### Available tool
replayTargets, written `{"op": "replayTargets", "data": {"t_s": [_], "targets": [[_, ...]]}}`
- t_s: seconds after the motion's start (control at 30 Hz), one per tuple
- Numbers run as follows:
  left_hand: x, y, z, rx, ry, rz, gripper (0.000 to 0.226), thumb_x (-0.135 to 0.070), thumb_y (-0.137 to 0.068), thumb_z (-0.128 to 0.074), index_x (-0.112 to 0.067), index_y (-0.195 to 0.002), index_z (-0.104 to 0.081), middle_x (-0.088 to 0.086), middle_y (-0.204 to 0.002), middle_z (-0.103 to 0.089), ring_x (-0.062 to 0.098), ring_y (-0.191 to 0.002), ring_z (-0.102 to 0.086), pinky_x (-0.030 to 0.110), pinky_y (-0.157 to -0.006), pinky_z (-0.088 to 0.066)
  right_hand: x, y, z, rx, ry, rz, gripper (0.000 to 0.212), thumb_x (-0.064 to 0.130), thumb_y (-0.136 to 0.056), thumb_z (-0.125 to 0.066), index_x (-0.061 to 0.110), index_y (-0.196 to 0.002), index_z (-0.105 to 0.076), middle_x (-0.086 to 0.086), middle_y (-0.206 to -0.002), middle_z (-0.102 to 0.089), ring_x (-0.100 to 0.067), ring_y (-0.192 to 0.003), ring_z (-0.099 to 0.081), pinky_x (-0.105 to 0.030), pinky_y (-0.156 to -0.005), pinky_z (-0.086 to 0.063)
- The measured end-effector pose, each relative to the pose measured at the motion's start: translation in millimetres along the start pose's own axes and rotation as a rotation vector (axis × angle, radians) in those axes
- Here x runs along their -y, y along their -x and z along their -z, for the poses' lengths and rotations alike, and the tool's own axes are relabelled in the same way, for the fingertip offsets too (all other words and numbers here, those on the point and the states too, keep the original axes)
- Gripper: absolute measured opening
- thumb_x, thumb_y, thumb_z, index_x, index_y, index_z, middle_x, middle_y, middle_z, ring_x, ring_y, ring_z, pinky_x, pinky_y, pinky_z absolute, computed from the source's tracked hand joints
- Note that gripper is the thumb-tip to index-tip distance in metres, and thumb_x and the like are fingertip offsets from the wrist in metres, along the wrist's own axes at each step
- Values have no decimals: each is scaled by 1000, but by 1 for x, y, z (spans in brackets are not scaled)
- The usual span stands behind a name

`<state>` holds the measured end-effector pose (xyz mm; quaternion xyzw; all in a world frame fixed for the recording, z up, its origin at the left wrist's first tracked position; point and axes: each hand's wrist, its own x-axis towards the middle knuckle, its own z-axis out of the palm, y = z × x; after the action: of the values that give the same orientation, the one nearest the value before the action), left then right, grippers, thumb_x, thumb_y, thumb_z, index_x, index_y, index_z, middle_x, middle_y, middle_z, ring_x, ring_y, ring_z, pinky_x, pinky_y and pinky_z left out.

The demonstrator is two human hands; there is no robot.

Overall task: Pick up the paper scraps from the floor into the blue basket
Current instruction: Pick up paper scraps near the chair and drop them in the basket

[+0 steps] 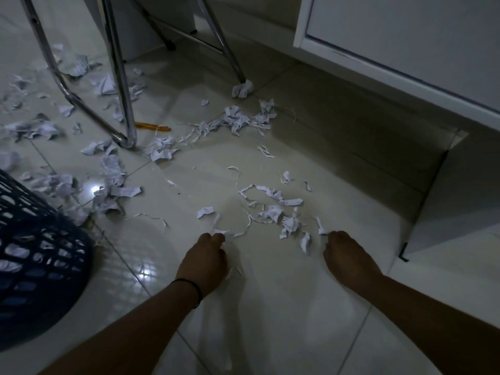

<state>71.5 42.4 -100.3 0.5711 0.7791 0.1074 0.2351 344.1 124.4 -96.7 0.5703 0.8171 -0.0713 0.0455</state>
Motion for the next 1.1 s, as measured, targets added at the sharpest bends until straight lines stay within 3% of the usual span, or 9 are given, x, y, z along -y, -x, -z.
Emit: {"op": "replayTargets", "data": {"t_s": [0.23, 0.37, 0.57, 0.67, 0.77, 0.83, 0.93, 1.03, 1.1], "targets": [[0, -16, 7, -58, -96, -5, 33, -40, -96, -39, -15, -74, -46, 11, -83, -59, 31, -81, -59, 30, -63, -36, -15, -21, 12, 27, -326, -159, 38, -1, -88, -43, 5, -126, -46, -16, -98, -58, -29, -87, -58, -32, -74, -43], [2, -22, 3, -43, 10, -12, 31, -26, -97, -41, -11, -124, -46, 16, -104, -65, 32, -93, -61, 34, -75, -44, 0, -36, 13, -85, -131, -93, 25, 21, -96, -40, 2, -101, -55, -20, -102, -60, -32, -89, -59, -35, -76, -45], [0, -24, -4, 52, 97, 70, 79, -56, -83, -54, -14, -141, -22, 17, -115, -60, 31, -99, -60, 32, -78, -45, 15, -32, -9, 230, -56, -152, 88, 77, -77, -36, 14, -137, -28, -13, -126, -46, -30, -112, -49, -38, -91, -41], [0, -26, -7, 157, 7, 131, 68, -61, -78, -58, -14, -121, -37, 15, -111, -61, 32, -98, -60, 31, -75, -44, 28, -24, -18, 144, 69, 9, 53, 52, -90, -45, 11, -123, -45, -14, -106, -57, -30, -90, -59, -37, -74, -49], [0, -25, -8, 168, -90, 100, 32, -41, -92, -48, -10, -103, -49, 16, -108, -60, 33, -96, -59, 33, -76, -45, 32, -17, -19, -31, 125, 159, 26, 16, -67, -80, 3, -83, -66, -12, -62, -60, -27, -45, -58, -28, -39, -48], [0, -19, -11, 136, -94, 69, 21, -28, -95, -42, -9, -99, -50, 15, -106, -58, 32, -92, -58, 32, -74, -44, 26, -17, -12, -26, 113, 140, 8, 8, -76, -68, 2, -80, -65, -12, -65, -61, -26, -48, -60, -26, -43, -48], [1, -6, -13, 71, 11, 12, 7, -18, -92, -44, -13, -97, -42, 14, -107, -55, 28, -87, -56, 28, -68, -38, 19, -26, 7, -41, 145, 72, 42, 4, -92, -28, 8, -74, -66, -9, -68, -61, -20, -56, -60, -22, -52, -48], [0, 0, -15, 141, 37, -67, 44, -14, -88, -51, -19, -130, -37, 8, -120, -53, 26, -100, -58, 32, -80, -46, 20, -41, 25, -61, -182, -112, 20, -2, -86, -42, 2, -97, -57, -12, -80, -57, -26, -72, -59, -19, -55, -40], [-3, 2, -14, 139, -5, -101, 34, -18, -90, -48, -20, -124, -44, 7, -118, -54, 27, -97, -58, 33, -80, -47, 26, -50, 26, -167, -303, -107, 24, -3, -84, -52, 0, -108, -52, -15, -86, -59, -29, -74, -61, -21, -57, -41]]}}
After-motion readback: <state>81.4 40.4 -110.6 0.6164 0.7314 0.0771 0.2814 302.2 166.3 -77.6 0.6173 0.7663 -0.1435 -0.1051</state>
